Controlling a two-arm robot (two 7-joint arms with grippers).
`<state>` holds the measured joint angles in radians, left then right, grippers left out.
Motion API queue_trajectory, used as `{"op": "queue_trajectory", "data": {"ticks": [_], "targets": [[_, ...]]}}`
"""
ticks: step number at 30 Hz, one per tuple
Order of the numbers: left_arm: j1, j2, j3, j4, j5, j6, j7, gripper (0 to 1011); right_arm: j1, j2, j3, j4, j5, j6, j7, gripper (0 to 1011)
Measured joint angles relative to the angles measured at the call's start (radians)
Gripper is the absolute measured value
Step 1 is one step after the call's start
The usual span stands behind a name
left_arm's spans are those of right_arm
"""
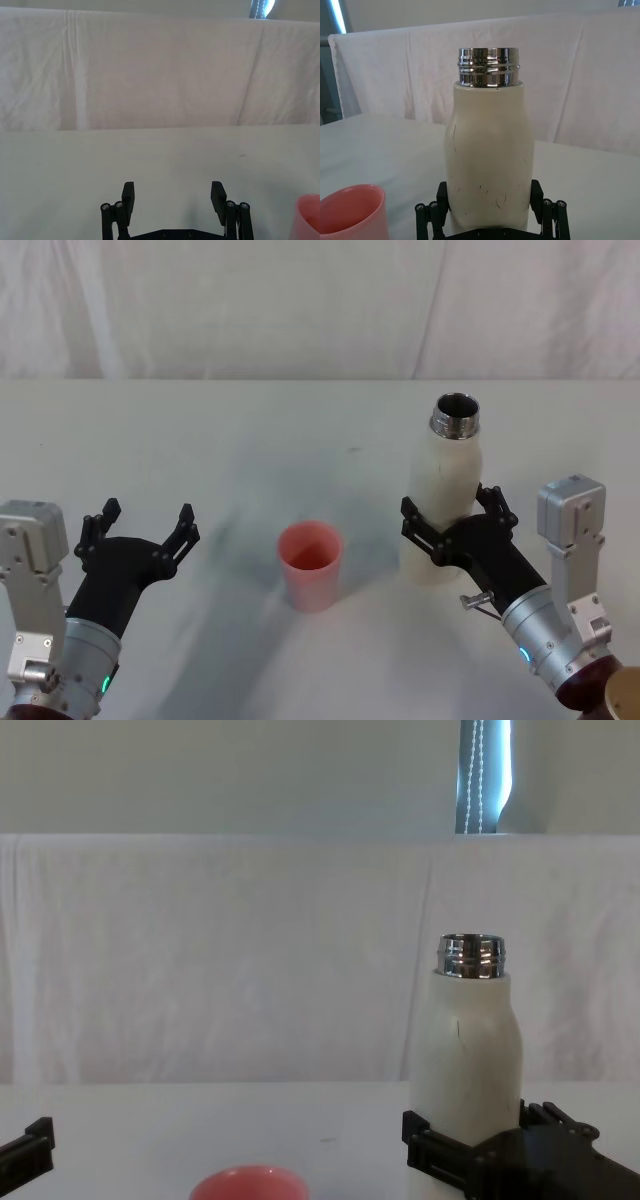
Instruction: Grasp the thermos with one hand and pour water into the cup lid.
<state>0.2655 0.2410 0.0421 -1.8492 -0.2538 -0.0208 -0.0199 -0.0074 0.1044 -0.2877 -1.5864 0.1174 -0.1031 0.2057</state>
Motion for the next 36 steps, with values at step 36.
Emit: {"op": "queue_trajectory", "data": {"ticks": [36], "targets": [[0.0,0.0,0.0,0.0,0.0,0.0,0.0,1001,0.0,0.001,0.001,0.0,0.0,0.001,0.001,1003]]}}
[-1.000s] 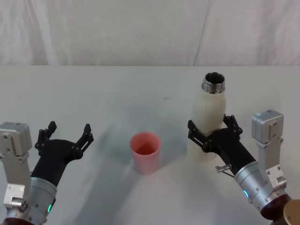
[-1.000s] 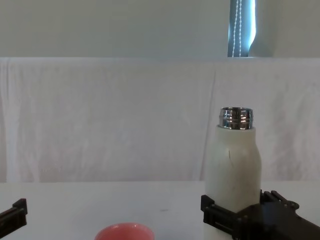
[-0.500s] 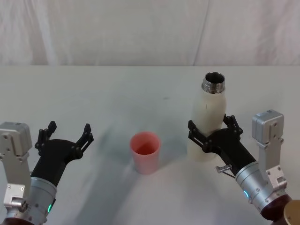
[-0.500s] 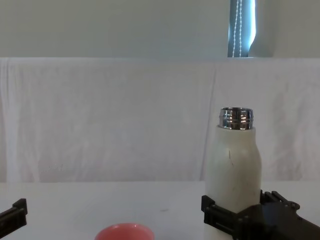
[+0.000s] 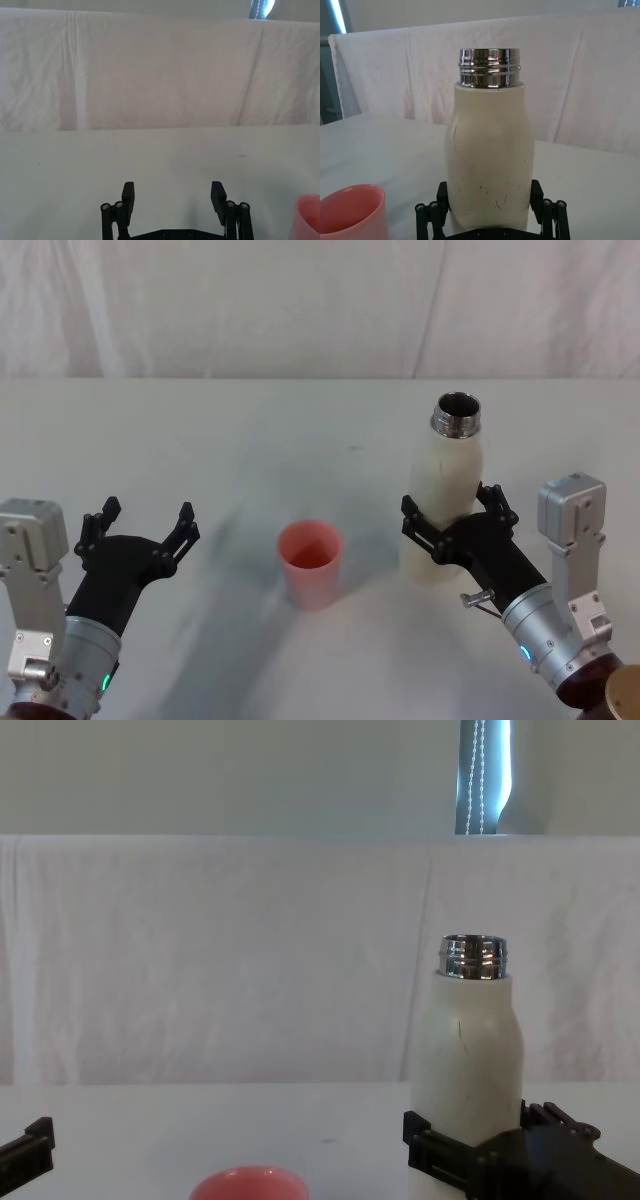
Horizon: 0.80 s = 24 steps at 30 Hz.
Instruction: Grasp the thermos with one hand and pour water into the cup lid.
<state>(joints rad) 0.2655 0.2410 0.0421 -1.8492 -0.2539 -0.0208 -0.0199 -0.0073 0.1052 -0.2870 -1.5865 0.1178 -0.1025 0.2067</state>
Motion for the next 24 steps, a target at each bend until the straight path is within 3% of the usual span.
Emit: {"op": "queue_trajectory", "data": {"ticks": [10,24], "targets": [[0.0,0.0,0.0,0.0,0.0,0.0,0.0,1001,0.0,0.0,0.0,0.0,0.0,0.0,0.0,951],[0.0,0.0,0.0,0.0,0.0,0.0,0.0,1001,0.0,0.0,0.0,0.0,0.0,0.0,-0.001,951]]}}
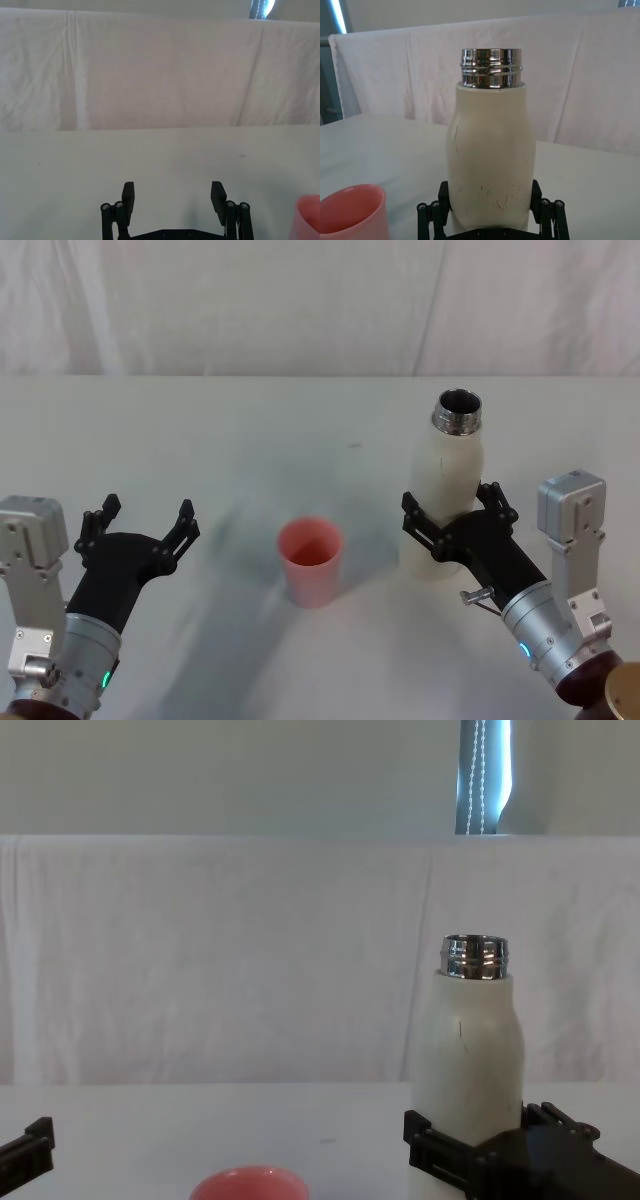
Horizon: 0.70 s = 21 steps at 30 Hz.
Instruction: Grasp the thermos with one hand and pour water into the cup lid.
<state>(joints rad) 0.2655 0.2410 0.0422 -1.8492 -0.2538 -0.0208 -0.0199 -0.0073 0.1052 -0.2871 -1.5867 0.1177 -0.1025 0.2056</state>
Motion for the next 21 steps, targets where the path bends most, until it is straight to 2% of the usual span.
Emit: {"op": "queue_trajectory", "data": {"ticks": [21], "targets": [[0.0,0.0,0.0,0.0,0.0,0.0,0.0,1001,0.0,0.0,0.0,0.0,0.0,0.0,0.0,951]]}}
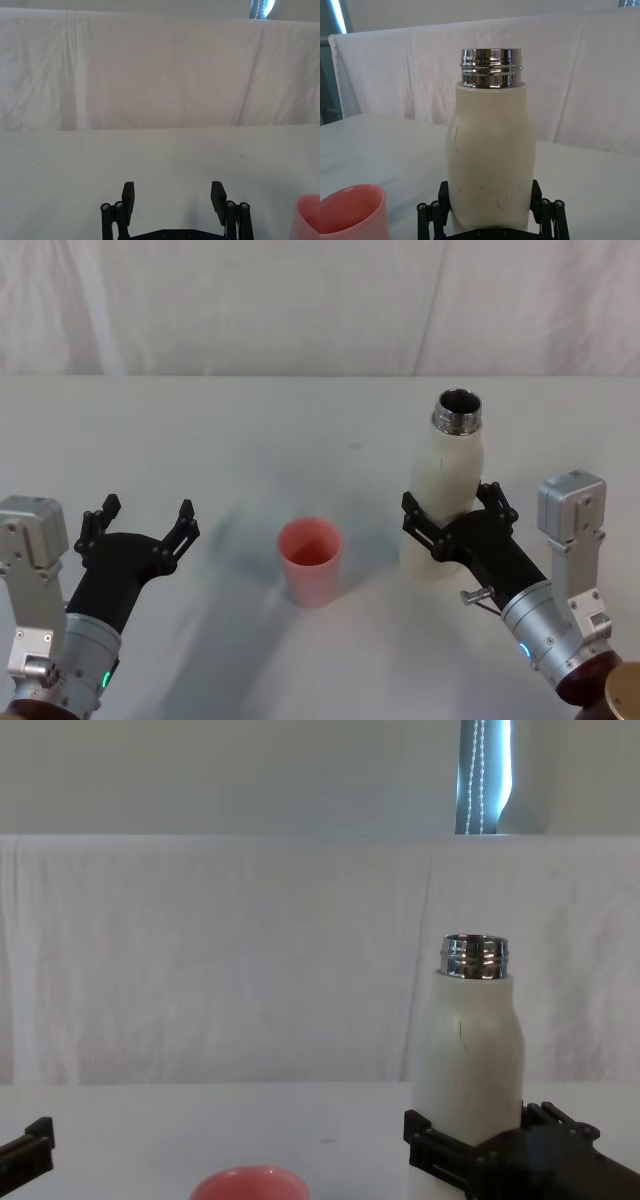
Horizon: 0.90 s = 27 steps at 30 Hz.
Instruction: Grasp the thermos with one hand and pour water into the cup lid.
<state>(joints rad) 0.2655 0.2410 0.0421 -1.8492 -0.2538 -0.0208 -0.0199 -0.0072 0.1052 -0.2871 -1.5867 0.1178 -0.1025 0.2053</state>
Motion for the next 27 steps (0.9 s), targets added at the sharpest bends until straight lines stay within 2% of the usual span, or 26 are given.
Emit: {"op": "queue_trajectory", "data": {"ticks": [7,27], "targets": [[0.0,0.0,0.0,0.0,0.0,0.0,0.0,1001,0.001,0.001,0.0,0.0,0.0,0.0,0.001,951],[0.0,0.0,0.0,0.0,0.0,0.0,0.0,1001,0.043,0.052,-0.016,-0.027,0.013,0.006,0.05,951]]}}
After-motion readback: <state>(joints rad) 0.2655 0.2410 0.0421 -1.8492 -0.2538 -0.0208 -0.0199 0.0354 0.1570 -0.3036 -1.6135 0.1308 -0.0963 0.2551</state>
